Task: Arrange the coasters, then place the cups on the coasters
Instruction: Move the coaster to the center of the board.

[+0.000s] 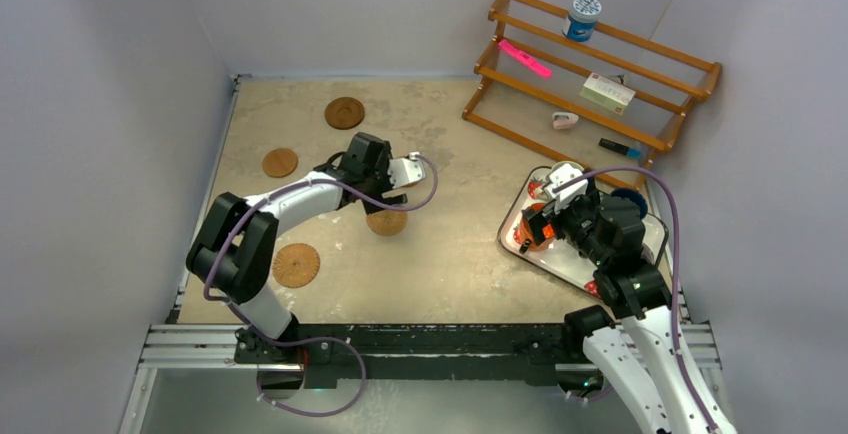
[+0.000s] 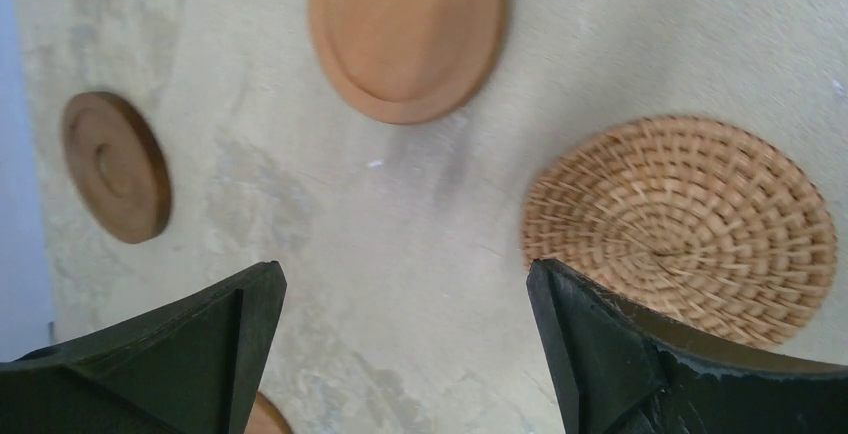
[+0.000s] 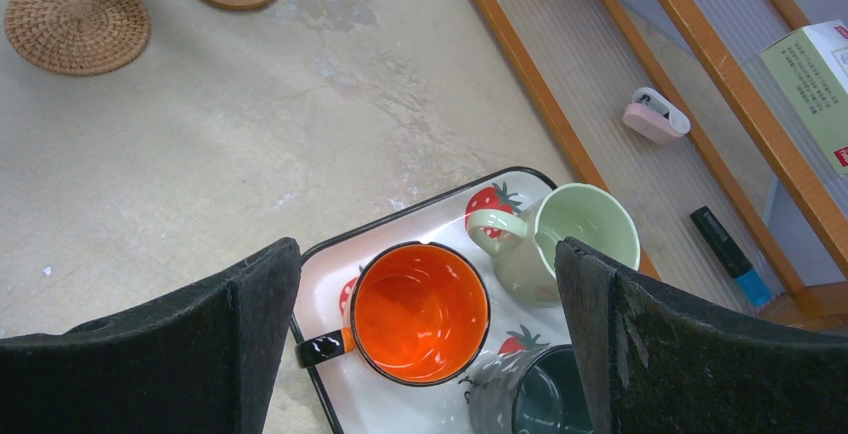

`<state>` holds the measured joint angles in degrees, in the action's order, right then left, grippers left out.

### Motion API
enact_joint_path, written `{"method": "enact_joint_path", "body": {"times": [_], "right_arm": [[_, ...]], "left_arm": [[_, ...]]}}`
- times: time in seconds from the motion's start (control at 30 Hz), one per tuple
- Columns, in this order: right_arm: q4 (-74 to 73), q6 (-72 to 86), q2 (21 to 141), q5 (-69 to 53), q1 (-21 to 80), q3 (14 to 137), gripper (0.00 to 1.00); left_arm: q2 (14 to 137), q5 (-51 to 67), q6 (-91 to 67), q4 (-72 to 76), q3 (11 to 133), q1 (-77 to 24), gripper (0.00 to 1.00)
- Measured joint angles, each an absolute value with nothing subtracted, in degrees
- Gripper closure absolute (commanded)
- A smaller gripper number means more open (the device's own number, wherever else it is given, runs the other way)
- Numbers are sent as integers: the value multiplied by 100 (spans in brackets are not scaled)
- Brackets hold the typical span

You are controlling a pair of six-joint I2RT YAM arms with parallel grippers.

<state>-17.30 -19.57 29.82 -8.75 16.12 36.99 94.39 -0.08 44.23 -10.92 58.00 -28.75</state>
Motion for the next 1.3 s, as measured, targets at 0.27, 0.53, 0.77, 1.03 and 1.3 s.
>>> {"method": "enact_joint_path", "body": {"times": [0.27, 0.53, 0.77, 1.03, 1.3], "right_arm": [[-1730, -1957, 2982, -878, 1612, 3699, 1], [-1732, -1957, 2982, -878, 1612, 3699, 1], [-1732, -1957, 2982, -878, 1612, 3699, 1], [-1734, -1957, 2982, -878, 1612, 3699, 1], [-1734, -1957, 2980, -882, 1612, 3699, 1]], "left_arm": [[9456, 283, 4484, -1271, 5505, -2947, 0], [9459, 506, 4460, -1284, 5496, -2976, 0], [9566, 534, 4491, -1245, 5487, -3046, 0], [9216, 561, 4674, -1221, 5113, -3052, 0], [8770, 563, 4783, -1638, 4777, -3052, 0]]}}
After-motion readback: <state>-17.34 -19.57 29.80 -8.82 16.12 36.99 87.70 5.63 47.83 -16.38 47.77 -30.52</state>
